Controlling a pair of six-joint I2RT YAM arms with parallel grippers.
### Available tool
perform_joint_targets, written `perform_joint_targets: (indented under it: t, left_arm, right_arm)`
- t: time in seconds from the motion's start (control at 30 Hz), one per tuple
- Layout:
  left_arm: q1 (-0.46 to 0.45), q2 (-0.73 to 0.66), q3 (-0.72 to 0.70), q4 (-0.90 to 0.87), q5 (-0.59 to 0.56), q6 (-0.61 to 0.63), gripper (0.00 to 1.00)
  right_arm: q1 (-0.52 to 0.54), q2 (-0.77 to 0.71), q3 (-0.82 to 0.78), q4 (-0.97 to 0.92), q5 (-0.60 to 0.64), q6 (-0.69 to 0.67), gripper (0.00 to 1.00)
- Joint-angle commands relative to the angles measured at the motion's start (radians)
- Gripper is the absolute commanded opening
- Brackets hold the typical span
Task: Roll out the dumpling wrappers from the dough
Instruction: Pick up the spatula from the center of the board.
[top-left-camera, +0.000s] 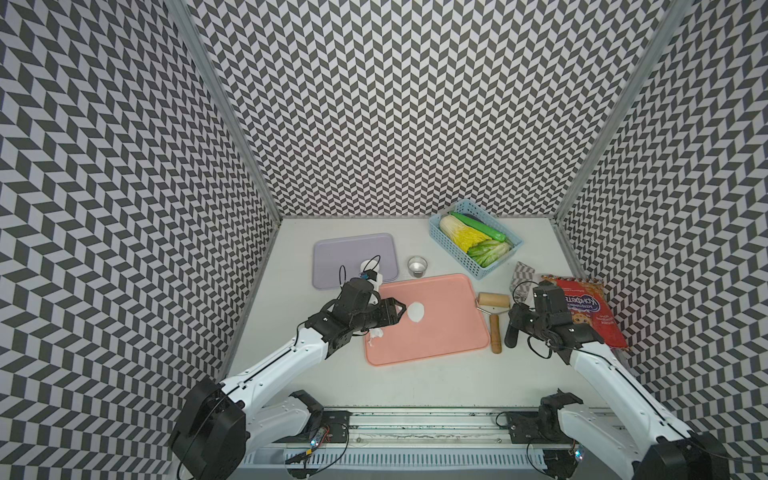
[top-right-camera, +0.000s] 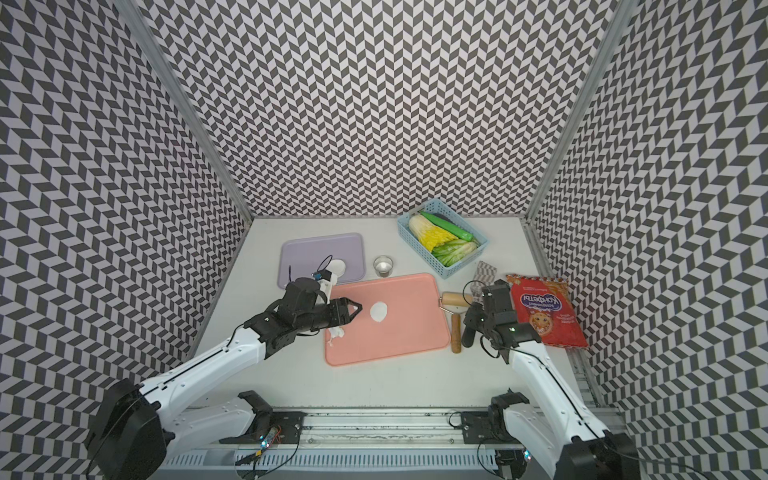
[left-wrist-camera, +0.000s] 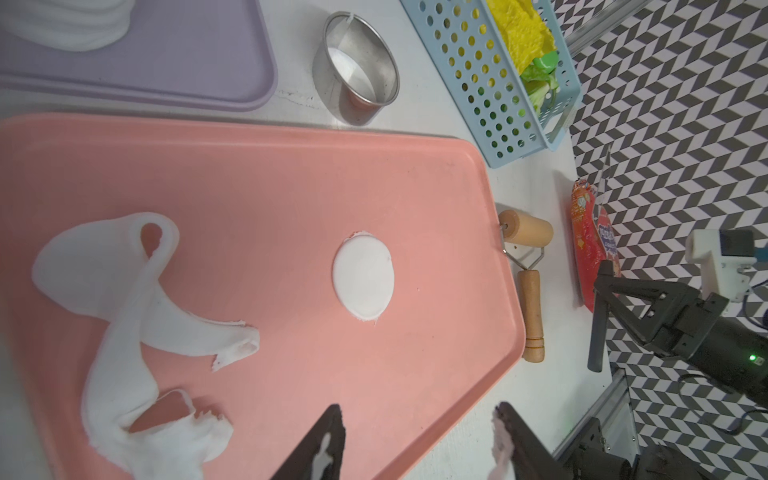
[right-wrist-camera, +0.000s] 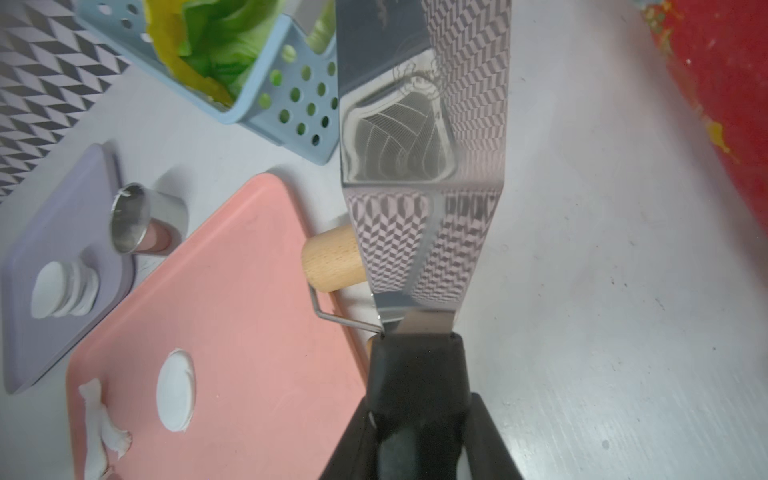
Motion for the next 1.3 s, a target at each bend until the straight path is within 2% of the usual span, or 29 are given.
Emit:
perform_joint_targets:
  t: [0.0,0.17,0.33,0.47,0.7,0.83,1.03,1.1,1.27]
  left_arm:
    - [-0.007,0.015,0.057,0.074,0.06,0.012,0.65]
    - [-0.048,0.067,0.112,0.166,0.126,-0.009,0.68]
    - [-0.114,0.13,0.171,0.239,0.139,-0.022,0.72]
    - [-0.16,0.187,0.217,0.262,0.134,-0.021,0.73]
    - [-0.185,0.256,0.237,0.299,0.123,-0.047,0.71]
    - [-0.188,0.267,0.25,0.278,0.096,-0.038,0.63]
    - [-0.188,0.28,0.247,0.277,0.086,-0.04,0.42]
    - [-0.189,0.285,0.248,0.287,0.093,-0.045,0.38]
    - [-0.19,0.297,0.243,0.3,0.114,-0.064,0.13]
  right_arm:
    - [0.077,-0.051,0.061,0.062,-0.029,-0.041,0.0]
    - [0.238,-0.091,0.082,0.11,-0.031,-0.07,0.0]
    - [0.357,-0.107,0.082,0.144,-0.094,-0.089,0.0]
    - [0.464,-0.111,0.086,0.151,-0.062,-0.09,0.0]
    - [0.598,-0.104,0.091,0.159,-0.003,-0.078,0.0]
    - [0.641,-0.103,0.1,0.161,0.02,-0.076,0.0]
    - [0.685,-0.1,0.113,0.165,0.038,-0.079,0.0]
    - [0.694,-0.093,0.115,0.161,0.04,-0.082,0.0]
    - [0.709,-0.086,0.117,0.143,0.062,-0.081,0.0]
